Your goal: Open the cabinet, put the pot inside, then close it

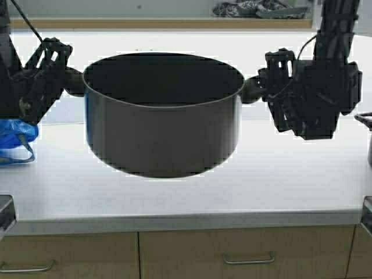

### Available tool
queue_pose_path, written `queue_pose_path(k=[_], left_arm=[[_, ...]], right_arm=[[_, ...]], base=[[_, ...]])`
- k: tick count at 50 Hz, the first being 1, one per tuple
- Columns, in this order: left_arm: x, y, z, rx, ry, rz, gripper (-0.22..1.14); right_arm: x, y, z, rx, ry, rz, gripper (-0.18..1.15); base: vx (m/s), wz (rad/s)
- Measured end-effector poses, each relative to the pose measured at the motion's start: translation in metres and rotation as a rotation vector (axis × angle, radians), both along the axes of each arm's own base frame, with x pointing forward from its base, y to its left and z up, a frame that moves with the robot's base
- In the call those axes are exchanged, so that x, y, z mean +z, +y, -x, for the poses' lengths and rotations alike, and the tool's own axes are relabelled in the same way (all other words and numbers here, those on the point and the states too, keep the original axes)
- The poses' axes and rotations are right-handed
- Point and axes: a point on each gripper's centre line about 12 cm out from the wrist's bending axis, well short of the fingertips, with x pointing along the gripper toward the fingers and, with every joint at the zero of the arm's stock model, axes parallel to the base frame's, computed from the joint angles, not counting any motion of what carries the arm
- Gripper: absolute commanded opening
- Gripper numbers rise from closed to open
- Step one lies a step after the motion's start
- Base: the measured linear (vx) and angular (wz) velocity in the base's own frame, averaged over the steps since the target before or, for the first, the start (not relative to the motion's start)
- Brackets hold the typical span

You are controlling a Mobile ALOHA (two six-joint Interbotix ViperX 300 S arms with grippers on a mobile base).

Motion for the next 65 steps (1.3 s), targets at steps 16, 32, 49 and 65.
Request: queue_pose_path(k=[16,32,49,65], left_arm=[[0.036,0.004,0.009,0.01,-0.093,0.036,0.02],[0.068,0.008,0.018,0.006,-0.093,0.079,0.02],[0.109,0.014,0.028,0.035,-0.127,0.06,0.02],[0.162,0.011,0.023,0.037,-0.083,0.024,0.02]], right_arm=[[0.036,0.006,-0.003,0.011,-0.011,-0.028,0.07],[0.074,0.01,0.004,0.032,0.01,-0.023,0.07],[0.127,0.015,0.013,0.053,-0.028,-0.009,0.07],[0.169,0.022,0.007,0.084,0.039,0.007,0.07]], base=[[-0.04,0.0],[-0.02,0.01],[-0.01,0.0],[0.0,0.0]])
